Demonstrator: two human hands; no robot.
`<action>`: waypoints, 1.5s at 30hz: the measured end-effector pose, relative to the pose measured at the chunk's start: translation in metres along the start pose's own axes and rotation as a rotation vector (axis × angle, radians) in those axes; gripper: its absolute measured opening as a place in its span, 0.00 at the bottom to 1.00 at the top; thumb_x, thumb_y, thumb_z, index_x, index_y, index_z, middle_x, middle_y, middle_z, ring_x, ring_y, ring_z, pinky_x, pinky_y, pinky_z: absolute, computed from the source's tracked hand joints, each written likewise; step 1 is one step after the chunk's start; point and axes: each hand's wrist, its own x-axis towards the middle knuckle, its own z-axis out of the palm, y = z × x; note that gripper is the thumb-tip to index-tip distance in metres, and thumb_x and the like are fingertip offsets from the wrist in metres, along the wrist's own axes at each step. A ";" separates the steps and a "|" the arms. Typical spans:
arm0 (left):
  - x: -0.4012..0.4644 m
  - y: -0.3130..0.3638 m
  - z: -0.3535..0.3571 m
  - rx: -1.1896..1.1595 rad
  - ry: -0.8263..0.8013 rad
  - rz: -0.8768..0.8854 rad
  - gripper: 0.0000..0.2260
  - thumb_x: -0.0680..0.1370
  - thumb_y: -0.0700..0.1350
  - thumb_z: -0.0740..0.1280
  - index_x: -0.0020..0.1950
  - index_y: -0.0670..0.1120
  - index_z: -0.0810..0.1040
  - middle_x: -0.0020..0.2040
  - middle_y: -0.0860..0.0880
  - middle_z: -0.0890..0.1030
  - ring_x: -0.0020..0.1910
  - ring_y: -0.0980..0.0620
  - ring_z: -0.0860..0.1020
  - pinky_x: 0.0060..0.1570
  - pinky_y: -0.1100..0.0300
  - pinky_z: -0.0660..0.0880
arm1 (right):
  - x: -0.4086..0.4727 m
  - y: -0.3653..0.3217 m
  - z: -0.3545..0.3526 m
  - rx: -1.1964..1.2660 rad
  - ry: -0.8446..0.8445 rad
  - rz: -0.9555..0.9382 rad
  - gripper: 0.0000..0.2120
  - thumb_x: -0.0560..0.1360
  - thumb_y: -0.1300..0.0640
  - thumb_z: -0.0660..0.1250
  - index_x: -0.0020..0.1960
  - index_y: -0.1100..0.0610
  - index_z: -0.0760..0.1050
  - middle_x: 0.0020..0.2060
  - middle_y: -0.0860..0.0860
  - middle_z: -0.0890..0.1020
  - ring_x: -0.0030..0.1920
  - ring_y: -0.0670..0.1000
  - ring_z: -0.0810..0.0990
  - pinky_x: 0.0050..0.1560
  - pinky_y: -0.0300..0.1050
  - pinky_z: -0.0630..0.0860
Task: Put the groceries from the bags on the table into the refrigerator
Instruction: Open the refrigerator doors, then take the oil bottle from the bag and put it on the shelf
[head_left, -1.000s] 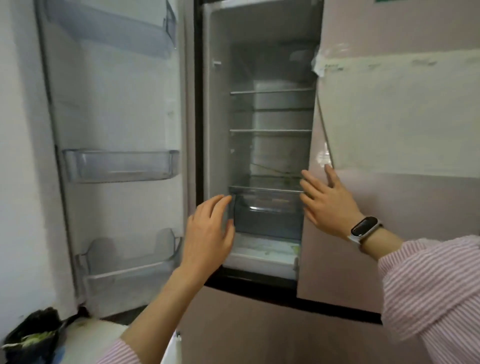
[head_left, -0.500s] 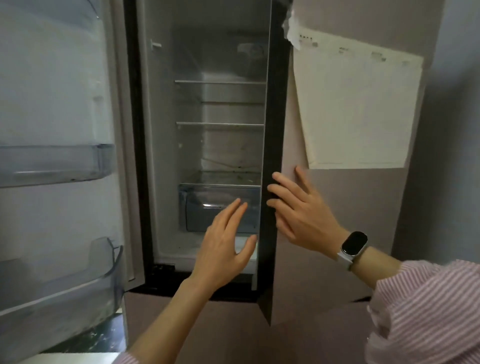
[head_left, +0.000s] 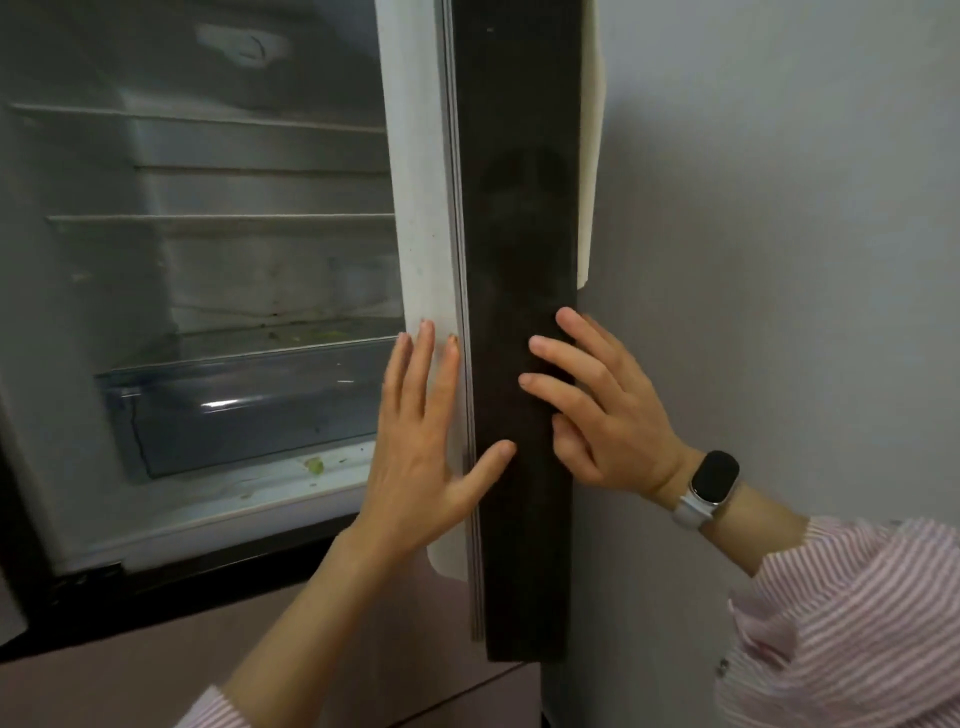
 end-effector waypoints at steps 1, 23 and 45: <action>0.003 0.011 0.007 -0.003 0.009 0.020 0.36 0.76 0.62 0.56 0.75 0.46 0.46 0.76 0.45 0.45 0.75 0.43 0.43 0.74 0.52 0.44 | -0.008 0.004 -0.011 -0.018 -0.007 0.036 0.16 0.76 0.57 0.51 0.62 0.57 0.66 0.64 0.56 0.66 0.69 0.61 0.62 0.69 0.59 0.62; 0.077 0.101 0.143 0.408 -0.083 0.220 0.30 0.77 0.54 0.51 0.75 0.43 0.47 0.76 0.46 0.49 0.75 0.52 0.41 0.70 0.40 0.47 | -0.095 0.071 -0.078 -0.047 -0.486 0.874 0.27 0.81 0.59 0.47 0.73 0.60 0.35 0.74 0.51 0.37 0.74 0.47 0.41 0.66 0.32 0.39; -0.309 0.063 -0.140 0.579 -0.427 -0.835 0.20 0.69 0.49 0.59 0.57 0.44 0.77 0.54 0.45 0.81 0.51 0.46 0.80 0.49 0.46 0.76 | -0.098 -0.301 0.014 0.778 -0.913 0.685 0.24 0.73 0.53 0.50 0.62 0.61 0.73 0.60 0.57 0.76 0.67 0.59 0.68 0.66 0.54 0.62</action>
